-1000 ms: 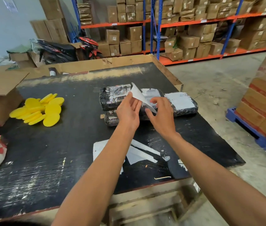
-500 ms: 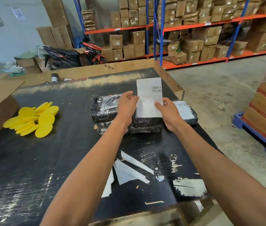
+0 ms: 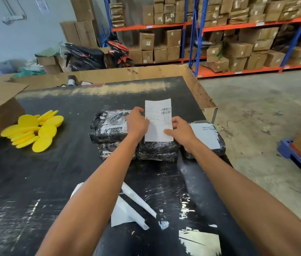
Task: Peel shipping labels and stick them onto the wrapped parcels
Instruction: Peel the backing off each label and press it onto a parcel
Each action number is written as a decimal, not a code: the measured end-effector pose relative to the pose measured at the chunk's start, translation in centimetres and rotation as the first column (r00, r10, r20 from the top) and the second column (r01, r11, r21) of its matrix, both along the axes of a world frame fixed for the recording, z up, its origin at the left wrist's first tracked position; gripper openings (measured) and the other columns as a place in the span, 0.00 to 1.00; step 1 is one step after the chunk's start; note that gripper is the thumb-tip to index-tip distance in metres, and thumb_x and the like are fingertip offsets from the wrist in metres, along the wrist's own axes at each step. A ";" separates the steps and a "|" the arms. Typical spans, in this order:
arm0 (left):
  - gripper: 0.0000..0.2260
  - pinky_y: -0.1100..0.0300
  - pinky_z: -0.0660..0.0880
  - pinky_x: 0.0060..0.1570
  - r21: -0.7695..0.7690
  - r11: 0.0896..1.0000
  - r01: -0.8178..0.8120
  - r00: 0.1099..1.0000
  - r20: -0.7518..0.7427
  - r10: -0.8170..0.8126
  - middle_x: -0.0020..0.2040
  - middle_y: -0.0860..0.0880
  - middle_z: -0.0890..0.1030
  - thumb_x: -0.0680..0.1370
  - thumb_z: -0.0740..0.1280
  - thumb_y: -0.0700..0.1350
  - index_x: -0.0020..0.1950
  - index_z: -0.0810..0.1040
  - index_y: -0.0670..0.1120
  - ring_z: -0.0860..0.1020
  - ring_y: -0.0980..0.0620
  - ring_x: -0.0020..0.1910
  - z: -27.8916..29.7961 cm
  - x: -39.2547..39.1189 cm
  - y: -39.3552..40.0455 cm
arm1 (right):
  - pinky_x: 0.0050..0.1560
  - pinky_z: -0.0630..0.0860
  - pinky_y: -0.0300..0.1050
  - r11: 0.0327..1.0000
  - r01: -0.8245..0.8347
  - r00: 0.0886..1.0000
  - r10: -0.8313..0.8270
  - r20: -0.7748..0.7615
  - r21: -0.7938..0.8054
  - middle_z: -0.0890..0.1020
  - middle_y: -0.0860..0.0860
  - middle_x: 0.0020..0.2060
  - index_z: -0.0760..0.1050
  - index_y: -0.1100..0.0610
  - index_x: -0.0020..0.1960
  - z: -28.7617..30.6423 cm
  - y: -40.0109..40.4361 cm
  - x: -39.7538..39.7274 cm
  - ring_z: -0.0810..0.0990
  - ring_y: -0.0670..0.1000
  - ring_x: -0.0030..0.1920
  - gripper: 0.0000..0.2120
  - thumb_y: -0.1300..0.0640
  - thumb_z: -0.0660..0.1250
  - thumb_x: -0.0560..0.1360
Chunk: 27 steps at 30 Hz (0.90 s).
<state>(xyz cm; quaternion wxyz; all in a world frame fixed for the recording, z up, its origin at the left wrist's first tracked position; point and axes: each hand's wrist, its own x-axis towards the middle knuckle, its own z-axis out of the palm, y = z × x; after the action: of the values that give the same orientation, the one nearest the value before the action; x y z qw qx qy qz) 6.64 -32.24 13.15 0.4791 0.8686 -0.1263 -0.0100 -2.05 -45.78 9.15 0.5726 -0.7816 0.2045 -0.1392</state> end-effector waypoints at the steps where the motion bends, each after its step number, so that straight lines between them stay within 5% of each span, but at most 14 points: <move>1: 0.16 0.45 0.81 0.47 0.014 1.000 -0.003 1.000 0.009 0.003 0.51 0.41 0.82 0.77 0.67 0.36 0.64 0.74 0.42 0.81 0.44 0.48 -0.1 0.0 -0.1 | 0.50 0.80 0.46 1.000 0.008 1.000 -0.008 -0.011 -0.020 0.83 0.53 0.56 0.74 0.58 0.62 -0.1 0.1 0.1 0.82 0.53 0.54 0.17 0.64 0.73 0.75; 6: 0.09 0.52 0.73 0.33 0.110 0.994 0.003 0.997 0.074 -0.011 0.48 0.43 0.80 0.78 0.64 0.33 0.54 0.71 0.45 0.79 0.44 0.44 -0.9 0.6 -0.7 | 0.37 0.72 0.34 0.998 0.044 0.999 -0.045 -0.030 -0.052 0.82 0.52 0.57 0.73 0.58 0.64 -0.4 0.4 0.1 0.80 0.50 0.51 0.20 0.65 0.73 0.75; 10: 0.09 0.46 0.76 0.40 0.141 0.990 0.016 0.996 0.081 -0.027 0.40 0.49 0.74 0.79 0.63 0.32 0.52 0.69 0.45 0.76 0.45 0.42 -1.2 0.5 -1.1 | 0.38 0.74 0.35 0.996 0.048 0.997 -0.052 -0.053 -0.080 0.83 0.52 0.58 0.73 0.57 0.65 -0.4 0.3 0.0 0.81 0.52 0.54 0.20 0.64 0.73 0.75; 16: 0.14 0.52 0.73 0.39 0.164 0.982 0.096 0.993 0.052 -0.106 0.56 0.37 0.79 0.78 0.63 0.32 0.64 0.69 0.37 0.79 0.40 0.49 -2.4 0.2 -1.6 | 0.56 0.80 0.46 0.989 0.078 0.996 -0.082 -0.032 -0.129 0.82 0.53 0.58 0.74 0.58 0.64 -1.1 0.6 0.0 0.81 0.51 0.54 0.21 0.64 0.75 0.73; 20: 0.26 0.51 0.72 0.43 0.192 0.977 0.092 0.991 0.075 -0.109 0.61 0.35 0.75 0.77 0.64 0.30 0.73 0.61 0.36 0.76 0.38 0.56 -3.3 -0.2 -2.0 | 0.54 0.79 0.46 0.987 0.098 0.995 -0.101 -0.017 -0.128 0.79 0.51 0.57 0.70 0.56 0.69 -1.3 0.5 -0.1 0.79 0.50 0.53 0.27 0.62 0.76 0.73; 24: 0.38 0.48 0.72 0.62 0.253 0.961 0.113 0.989 0.066 -0.133 0.73 0.32 0.62 0.77 0.65 0.30 0.80 0.46 0.37 0.68 0.35 0.68 -4.2 -0.7 -2.2 | 0.51 0.72 0.42 0.975 0.111 0.994 -0.110 0.014 -0.192 0.75 0.52 0.57 0.67 0.55 0.71 -1.7 0.3 0.0 0.75 0.49 0.53 0.31 0.59 0.77 0.72; 27: 0.40 0.47 0.71 0.65 0.262 0.957 0.127 0.979 0.121 -0.163 0.77 0.34 0.56 0.76 0.66 0.29 0.81 0.44 0.39 0.65 0.36 0.71 -4.9 -0.9 -2.0 | 0.55 0.69 0.41 0.941 0.108 0.993 -0.084 0.089 -0.321 0.73 0.50 0.58 0.74 0.54 0.61 -2.4 0.0 0.1 0.73 0.49 0.56 0.19 0.59 0.75 0.73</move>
<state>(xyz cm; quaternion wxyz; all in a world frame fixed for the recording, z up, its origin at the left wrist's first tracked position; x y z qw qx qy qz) 5.77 -34.26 8.23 0.3522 0.9094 -0.2211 0.0001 -2.00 -45.81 6.78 0.4355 -0.8488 0.1952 -0.2274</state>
